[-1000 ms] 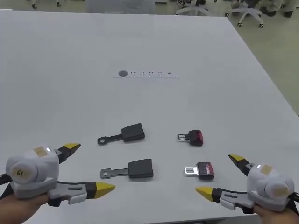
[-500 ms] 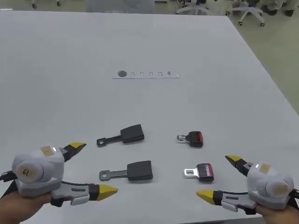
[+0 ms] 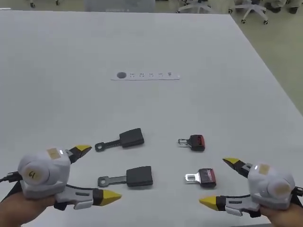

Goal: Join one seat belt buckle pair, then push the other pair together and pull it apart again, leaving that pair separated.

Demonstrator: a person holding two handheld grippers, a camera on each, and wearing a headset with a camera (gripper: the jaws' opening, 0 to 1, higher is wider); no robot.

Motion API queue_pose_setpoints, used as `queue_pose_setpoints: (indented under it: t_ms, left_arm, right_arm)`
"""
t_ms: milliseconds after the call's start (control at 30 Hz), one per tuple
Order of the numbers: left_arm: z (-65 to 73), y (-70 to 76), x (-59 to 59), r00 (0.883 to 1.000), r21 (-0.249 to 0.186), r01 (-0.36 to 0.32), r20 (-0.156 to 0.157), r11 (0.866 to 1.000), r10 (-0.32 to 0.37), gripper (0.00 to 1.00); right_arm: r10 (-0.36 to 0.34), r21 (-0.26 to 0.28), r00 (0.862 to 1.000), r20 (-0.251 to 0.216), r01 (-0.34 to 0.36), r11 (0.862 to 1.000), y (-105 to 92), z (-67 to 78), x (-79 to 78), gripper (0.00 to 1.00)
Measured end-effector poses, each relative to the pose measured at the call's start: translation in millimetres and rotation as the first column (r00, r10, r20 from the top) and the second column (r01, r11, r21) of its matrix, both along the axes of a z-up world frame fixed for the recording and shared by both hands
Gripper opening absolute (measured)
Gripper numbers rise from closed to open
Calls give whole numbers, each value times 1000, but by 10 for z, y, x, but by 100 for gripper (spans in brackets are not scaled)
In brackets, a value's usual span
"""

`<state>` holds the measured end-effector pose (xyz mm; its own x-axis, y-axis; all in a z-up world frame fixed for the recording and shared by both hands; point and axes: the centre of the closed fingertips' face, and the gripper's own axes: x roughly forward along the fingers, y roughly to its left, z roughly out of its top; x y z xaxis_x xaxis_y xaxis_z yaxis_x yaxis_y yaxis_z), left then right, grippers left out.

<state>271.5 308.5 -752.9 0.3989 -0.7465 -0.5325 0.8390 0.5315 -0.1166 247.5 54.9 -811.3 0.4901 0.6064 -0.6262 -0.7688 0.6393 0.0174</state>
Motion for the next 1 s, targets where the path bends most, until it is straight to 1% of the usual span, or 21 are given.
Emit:
queue_pose_setpoints:
  t_ms: [100, 200, 267, 467, 567, 633, 700, 733, 800, 833, 933, 1000]
  left_arm:
    - [-34, -33, 13, 1000, 9, 11, -7, 1000, -11, 97]
    - [-85, -66, 22, 1000, 18, 27, -10, 999, -26, 96]
    - [-107, -108, 20, 999, 19, 37, -20, 999, -37, 95]
    - [-206, -208, 42, 997, 44, 80, -24, 996, -79, 94]
    - [-249, -267, 50, 994, 51, 104, -24, 993, -103, 91]
    - [-303, -307, 62, 993, 61, 119, -28, 991, -118, 89]
    - [-337, -355, 64, 991, 75, 135, -34, 988, -133, 88]
    - [-353, -394, 70, 989, 69, 142, -40, 987, -139, 87]
    - [-378, -447, 70, 986, 72, 162, -34, 984, -160, 86]
    - [-397, -467, 69, 985, 77, 171, -37, 982, -168, 85]
    - [-496, -536, 59, 979, 89, 201, -60, 976, -196, 82]
    - [-546, -576, 72, 979, 86, 199, -63, 976, -194, 82]
  right_arm:
    - [21, -2, 1000, -11, -21, 1000, 7, -14, 9, 88]
    - [46, -4, 999, -26, -46, 999, 1, -58, 24, 88]
    - [74, -7, 997, -38, -74, 997, 8, -88, 15, 87]
    - [109, -19, 992, -58, -110, 994, -6, -153, 43, 85]
    - [137, -25, 988, -69, -139, 990, 0, -195, 62, 84]
    - [151, -30, 986, -76, -154, 988, -1, -223, 71, 84]
    - [186, -44, 979, -85, -190, 981, 1, -263, 70, 84]
    - [196, -51, 976, -90, -201, 978, -5, -281, 72, 84]
    - [210, -53, 973, -100, -216, 975, -11, -311, 88, 84]
    - [214, -53, 971, -104, -221, 974, -13, -318, 95, 84]
    - [239, -54, 964, -118, -246, 968, -11, -348, 108, 83]
    - [257, -56, 958, -129, -266, 962, -7, -365, 99, 82]
